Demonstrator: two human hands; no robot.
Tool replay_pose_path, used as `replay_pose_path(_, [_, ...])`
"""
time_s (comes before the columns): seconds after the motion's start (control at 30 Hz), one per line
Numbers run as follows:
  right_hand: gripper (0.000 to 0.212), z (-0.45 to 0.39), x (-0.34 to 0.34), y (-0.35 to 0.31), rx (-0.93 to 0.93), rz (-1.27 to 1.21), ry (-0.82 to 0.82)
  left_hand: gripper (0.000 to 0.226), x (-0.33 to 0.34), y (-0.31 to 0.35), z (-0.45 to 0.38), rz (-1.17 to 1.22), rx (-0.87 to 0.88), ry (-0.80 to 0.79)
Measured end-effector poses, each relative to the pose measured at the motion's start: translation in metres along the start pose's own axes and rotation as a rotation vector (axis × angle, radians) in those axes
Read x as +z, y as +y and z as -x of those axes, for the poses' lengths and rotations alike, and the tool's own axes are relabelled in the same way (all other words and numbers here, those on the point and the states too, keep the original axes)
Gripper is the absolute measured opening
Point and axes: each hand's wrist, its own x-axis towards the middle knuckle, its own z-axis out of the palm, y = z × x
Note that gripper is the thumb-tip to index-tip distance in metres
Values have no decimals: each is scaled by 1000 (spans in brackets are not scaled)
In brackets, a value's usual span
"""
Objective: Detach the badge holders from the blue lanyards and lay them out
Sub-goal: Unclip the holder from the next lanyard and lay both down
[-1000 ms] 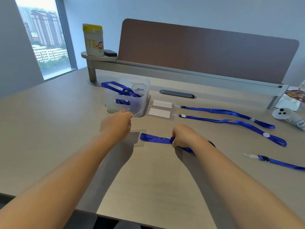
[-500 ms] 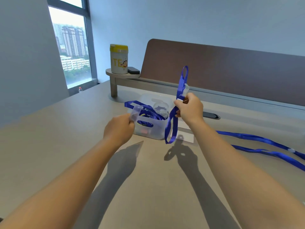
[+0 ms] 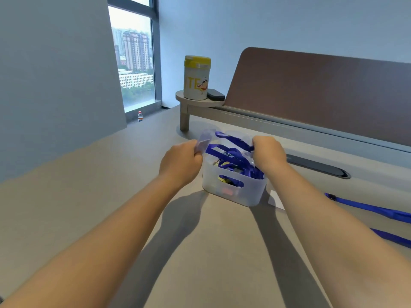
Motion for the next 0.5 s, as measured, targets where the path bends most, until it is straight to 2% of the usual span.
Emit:
replay_pose_path(0.13, [31, -1, 4, 0, -25, 157, -173, 34, 1, -2, 0, -16, -6, -4])
replay_pose_path(0.23, [40, 4, 1, 3, -84, 196, -238, 35, 0, 0, 5, -48, 0, -12])
replay_pose_path(0.33, [44, 19, -9, 11, -121, 155, -192, 36, -2, 7, 12, -72, 7, -19])
replay_pose_path(0.5, [32, 66, -34, 49, -92, 77, -43, 24, 4, 43, 38, -141, 126, -58])
